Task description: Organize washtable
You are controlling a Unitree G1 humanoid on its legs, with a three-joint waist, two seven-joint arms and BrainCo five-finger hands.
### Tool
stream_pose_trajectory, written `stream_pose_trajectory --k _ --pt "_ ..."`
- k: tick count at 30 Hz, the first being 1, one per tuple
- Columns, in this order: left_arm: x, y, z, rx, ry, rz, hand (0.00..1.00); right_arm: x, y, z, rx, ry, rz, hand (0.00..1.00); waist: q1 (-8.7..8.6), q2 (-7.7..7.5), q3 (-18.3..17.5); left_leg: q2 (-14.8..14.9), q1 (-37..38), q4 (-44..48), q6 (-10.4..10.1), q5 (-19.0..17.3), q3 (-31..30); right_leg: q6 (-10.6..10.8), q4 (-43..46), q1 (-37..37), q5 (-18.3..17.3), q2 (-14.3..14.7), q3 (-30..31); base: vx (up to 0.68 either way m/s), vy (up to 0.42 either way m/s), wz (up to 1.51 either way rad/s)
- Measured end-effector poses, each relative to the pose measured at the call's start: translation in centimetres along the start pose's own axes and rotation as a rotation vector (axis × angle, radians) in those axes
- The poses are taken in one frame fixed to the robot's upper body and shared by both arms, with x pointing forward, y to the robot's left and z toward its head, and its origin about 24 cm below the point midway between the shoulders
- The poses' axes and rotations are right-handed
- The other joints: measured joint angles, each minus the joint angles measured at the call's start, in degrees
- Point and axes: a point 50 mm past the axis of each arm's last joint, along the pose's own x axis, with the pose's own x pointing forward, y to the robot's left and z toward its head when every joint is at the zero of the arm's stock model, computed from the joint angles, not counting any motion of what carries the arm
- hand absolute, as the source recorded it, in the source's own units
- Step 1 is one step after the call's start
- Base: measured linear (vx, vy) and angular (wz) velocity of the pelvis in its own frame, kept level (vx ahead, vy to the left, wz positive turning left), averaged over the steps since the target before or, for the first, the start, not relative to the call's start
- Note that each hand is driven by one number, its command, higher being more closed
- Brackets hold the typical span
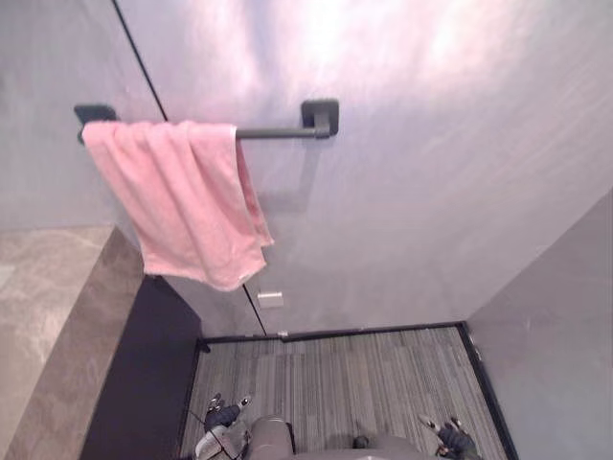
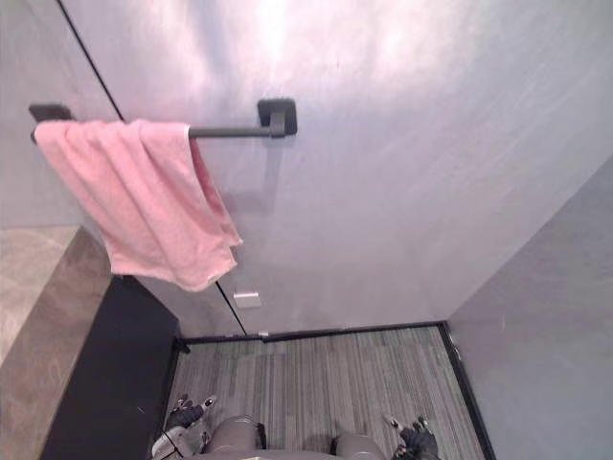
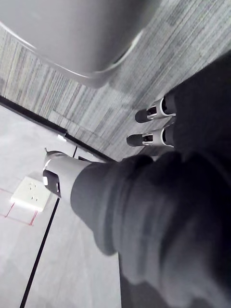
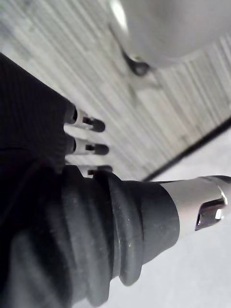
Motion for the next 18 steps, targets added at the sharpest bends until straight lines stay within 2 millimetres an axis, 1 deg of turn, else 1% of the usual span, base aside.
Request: stream_pose_trajectory --k 1,2,3,4,5,6,7,9,10,11,12,13,15,16,18 --pt "0.0 -0.1 -0.1 -0.002 0.004 -0.002 0.00 0.0 0.2 0.0 0.002 -0.005 0.007 0.00 -0.11 0.34 -0.2 0.5 0.5 -5.4 -0.9 1.2 0.3 0.3 -0.4 0.6 -0.2 -0.1 -0.4 0.26 0.058 0.15" --pt "-0.2 -0.5 -0.5 -0.009 0.016 -0.007 0.00 0.0 -0.2 0.3 0.008 -0.017 -0.002 0.00 -0.25 1.49 -1.0 0.8 1.0 -16.8 -0.3 11.0 0.0 1.6 -0.4 0.9 -1.1 0.2 -0.9 0.27 0.099 0.26" --pt "-0.2 -0.7 -0.8 -0.010 0.024 -0.011 0.00 0.0 -0.7 0.5 0.009 -0.019 -0.017 0.00 -0.31 2.45 -1.7 0.6 1.1 -20.0 -1.6 13.5 -0.6 2.1 -0.4 0.9 -2.0 0.6 -1.3 0.31 0.134 0.49" --pt "-0.1 -0.4 -0.5 -0.002 0.024 -0.003 0.00 0.0 -0.8 -0.1 0.031 0.004 -0.033 0.00 -0.58 1.09 -2.4 -2.0 3.6 -25.0 -2.2 13.4 -1.2 2.7 -0.3 1.1 -3.6 -1.1 -1.7 0.23 0.125 0.61" --pt "0.0 -0.1 -0.3 -0.012 0.017 0.017 0.00 -0.2 -0.9 -0.9 0.042 0.029 -0.048 0.00 -0.51 -0.20 -2.6 -3.8 5.9 -30.7 -2.3 15.0 -1.6 2.7 -0.4 1.3 -3.7 -2.4 -2.1 0.20 0.105 0.60" --pt "0.1 0.1 -0.1 -0.022 0.013 0.031 0.00 -0.3 -0.9 -1.3 0.050 0.045 -0.055 0.00 -0.46 -0.93 -2.8 -4.6 6.8 -33.0 -2.0 16.3 -1.6 2.7 -0.5 1.4 -3.7 -3.1 -2.1 0.14 0.114 0.61" --pt "0.1 0.8 0.3 -0.049 -0.006 0.080 0.00 -0.6 -1.1 -2.2 0.070 0.069 -0.072 0.00 -0.41 -1.98 -3.4 -6.5 9.4 -38.9 -1.6 18.9 -2.1 2.8 -1.4 2.3 -3.8 -4.2 -2.2 0.09 0.072 0.43" --pt "0.1 1.4 1.1 -0.066 -0.048 0.112 0.00 -0.7 -1.2 -2.4 0.072 0.072 -0.077 0.00 -0.46 -2.25 -3.6 -7.5 10.8 -42.0 -1.4 20.3 -3.0 3.2 -1.9 2.7 -4.2 -4.8 -2.4 0.05 0.046 0.37" --pt "0.2 1.7 3.3 -0.079 -0.145 0.136 0.00 -0.8 -1.5 -2.6 0.063 0.075 -0.087 0.00 -0.43 -2.47 -3.9 -8.5 11.4 -45.0 -1.3 21.9 -4.0 3.4 -2.5 2.8 -5.3 -5.4 -2.8 -0.01 0.015 0.35" --pt "0.2 1.7 4.4 -0.083 -0.190 0.141 0.00 -0.8 -1.6 -2.6 0.058 0.075 -0.091 0.00 -0.44 -2.39 -3.9 -8.8 11.6 -46.1 -1.2 22.6 -4.5 3.8 -2.5 2.7 -5.6 -5.6 -3.1 -0.05 0.000 0.48" --pt "0.1 1.9 6.9 -0.091 -0.297 0.149 0.00 -0.9 -1.9 -2.7 0.051 0.077 -0.103 0.00 -0.53 -2.13 -3.7 -9.1 11.4 -46.9 -1.2 23.4 -5.2 3.9 -2.5 2.7 -6.1 -5.8 -3.7 -0.06 -0.007 0.30" --pt "-0.1 2.0 8.1 -0.098 -0.353 0.155 0.00 -0.9 -2.0 -2.7 0.049 0.076 -0.112 0.00 -0.52 -1.91 -3.7 -9.1 11.4 -47.0 -1.3 23.5 -5.4 3.8 -2.5 2.7 -6.2 -5.8 -3.7 -0.09 0.002 0.21" --pt "-1.6 2.5 12.9 -0.136 -0.583 0.178 0.00 -1.0 -2.7 -2.6 -0.011 0.065 -0.121 0.00 -0.39 -1.30 -4.0 -9.1 11.5 -47.3 -1.3 23.5 -6.3 3.9 -2.6 3.0 -6.4 -5.7 -3.8 -0.08 0.012 0.06" --pt "-2.1 2.5 14.0 -0.146 -0.638 0.176 0.00 -1.0 -2.8 -2.5 -0.031 0.062 -0.117 0.00 -0.40 -1.17 -4.0 -9.1 11.5 -47.3 -1.3 23.5 -6.4 3.9 -2.6 3.1 -6.4 -5.7 -3.9 -0.07 0.021 0.09" --pt "-4.0 2.5 17.4 -0.172 -0.818 0.160 0.00 -1.1 -3.1 -2.7 -0.068 0.067 -0.111 0.00 -0.45 -0.99 -4.0 -9.1 11.5 -47.3 -1.3 23.5 -6.5 3.7 -3.5 3.8 -6.5 -5.6 -4.0 -0.06 0.029 0.09"
